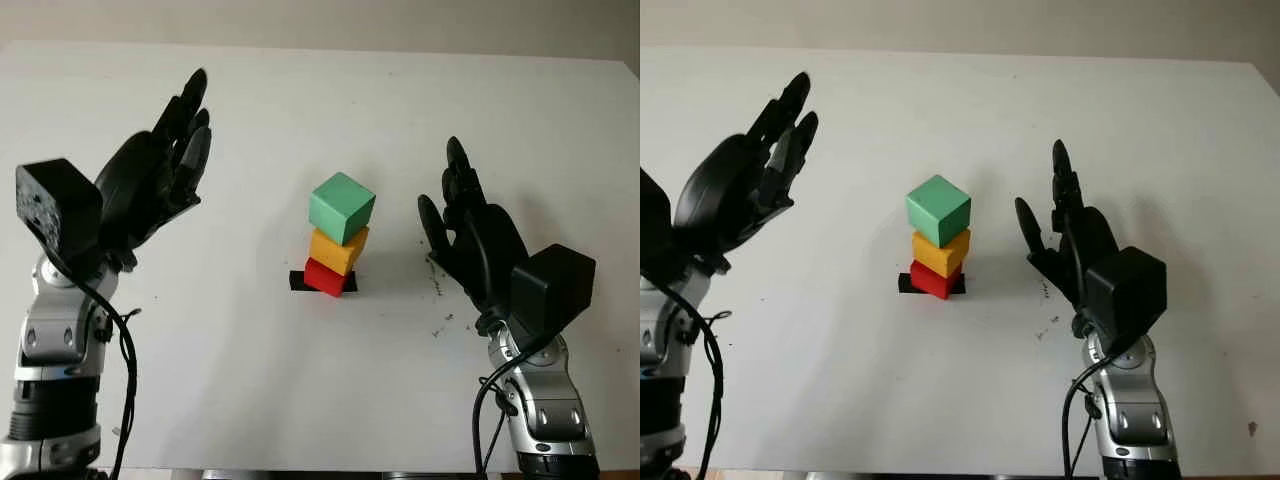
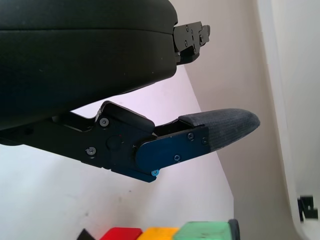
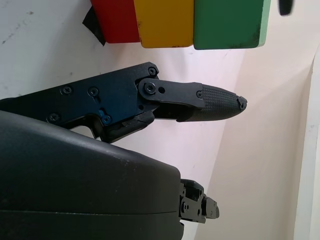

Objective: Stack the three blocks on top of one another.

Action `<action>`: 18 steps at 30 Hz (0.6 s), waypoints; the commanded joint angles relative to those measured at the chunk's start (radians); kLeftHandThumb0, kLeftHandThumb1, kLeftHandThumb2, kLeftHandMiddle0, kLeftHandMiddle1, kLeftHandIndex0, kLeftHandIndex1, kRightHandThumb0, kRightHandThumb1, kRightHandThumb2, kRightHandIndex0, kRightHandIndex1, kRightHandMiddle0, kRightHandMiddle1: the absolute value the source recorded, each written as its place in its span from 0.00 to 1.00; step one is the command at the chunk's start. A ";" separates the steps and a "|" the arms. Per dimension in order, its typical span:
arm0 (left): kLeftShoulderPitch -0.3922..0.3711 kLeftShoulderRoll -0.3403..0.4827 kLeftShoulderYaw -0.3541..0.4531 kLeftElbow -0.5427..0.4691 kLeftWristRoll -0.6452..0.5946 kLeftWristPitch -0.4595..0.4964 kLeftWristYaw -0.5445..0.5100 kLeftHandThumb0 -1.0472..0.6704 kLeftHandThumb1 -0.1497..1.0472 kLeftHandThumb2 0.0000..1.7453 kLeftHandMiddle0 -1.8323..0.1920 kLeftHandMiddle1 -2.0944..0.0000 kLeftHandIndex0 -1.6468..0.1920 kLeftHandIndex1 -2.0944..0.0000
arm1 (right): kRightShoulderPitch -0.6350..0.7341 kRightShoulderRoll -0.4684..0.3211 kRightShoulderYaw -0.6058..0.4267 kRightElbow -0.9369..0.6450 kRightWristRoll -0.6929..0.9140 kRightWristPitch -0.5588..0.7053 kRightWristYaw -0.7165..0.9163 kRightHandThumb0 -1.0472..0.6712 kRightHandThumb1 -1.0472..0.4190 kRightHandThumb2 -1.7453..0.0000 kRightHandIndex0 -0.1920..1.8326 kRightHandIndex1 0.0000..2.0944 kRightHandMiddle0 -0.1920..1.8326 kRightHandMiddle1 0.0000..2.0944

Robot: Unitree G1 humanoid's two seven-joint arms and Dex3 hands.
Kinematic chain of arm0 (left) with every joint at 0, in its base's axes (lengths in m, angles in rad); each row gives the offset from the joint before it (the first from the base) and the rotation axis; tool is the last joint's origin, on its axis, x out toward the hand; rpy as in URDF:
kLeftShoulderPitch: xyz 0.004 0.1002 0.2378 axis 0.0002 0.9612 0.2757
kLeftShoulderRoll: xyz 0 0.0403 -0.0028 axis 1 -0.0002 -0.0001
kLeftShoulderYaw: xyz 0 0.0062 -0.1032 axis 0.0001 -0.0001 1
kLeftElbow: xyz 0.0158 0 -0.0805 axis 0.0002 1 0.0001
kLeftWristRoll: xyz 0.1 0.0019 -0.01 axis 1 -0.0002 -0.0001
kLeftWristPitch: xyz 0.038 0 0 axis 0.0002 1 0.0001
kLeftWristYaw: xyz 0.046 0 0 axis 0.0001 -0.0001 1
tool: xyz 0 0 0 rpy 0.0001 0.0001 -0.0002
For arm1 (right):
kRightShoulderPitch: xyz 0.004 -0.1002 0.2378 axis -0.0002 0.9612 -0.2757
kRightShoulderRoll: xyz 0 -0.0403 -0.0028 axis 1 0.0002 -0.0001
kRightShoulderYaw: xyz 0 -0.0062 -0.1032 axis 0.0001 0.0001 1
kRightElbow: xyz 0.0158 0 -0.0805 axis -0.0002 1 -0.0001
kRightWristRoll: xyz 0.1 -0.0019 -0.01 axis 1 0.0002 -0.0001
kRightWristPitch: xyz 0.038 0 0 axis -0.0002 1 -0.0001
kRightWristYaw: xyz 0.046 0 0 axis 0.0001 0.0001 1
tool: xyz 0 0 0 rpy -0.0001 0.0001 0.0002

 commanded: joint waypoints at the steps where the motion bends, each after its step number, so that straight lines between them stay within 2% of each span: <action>1: 0.042 -0.023 -0.001 -0.014 -0.006 -0.039 0.017 0.14 1.00 0.41 0.99 0.98 1.00 0.99 | -0.005 0.005 -0.008 0.004 0.002 -0.006 -0.009 0.21 0.00 0.71 0.00 0.02 0.03 0.02; 7: 0.132 -0.066 -0.028 -0.030 -0.011 -0.135 0.021 0.15 1.00 0.42 0.99 0.98 1.00 0.98 | -0.009 0.018 -0.010 0.009 0.004 -0.005 -0.027 0.20 0.00 0.71 0.00 0.02 0.03 0.02; 11: 0.171 -0.107 -0.040 -0.047 -0.027 -0.143 0.040 0.15 1.00 0.41 0.99 0.97 0.99 0.98 | -0.009 0.021 -0.001 0.016 -0.017 -0.004 -0.043 0.20 0.00 0.70 0.00 0.02 0.02 0.02; 18: 0.217 -0.197 -0.067 -0.074 -0.023 -0.158 0.132 0.15 1.00 0.41 0.98 0.97 0.98 0.97 | -0.006 0.028 0.003 0.015 -0.012 0.013 -0.047 0.20 0.00 0.68 0.00 0.01 0.01 0.02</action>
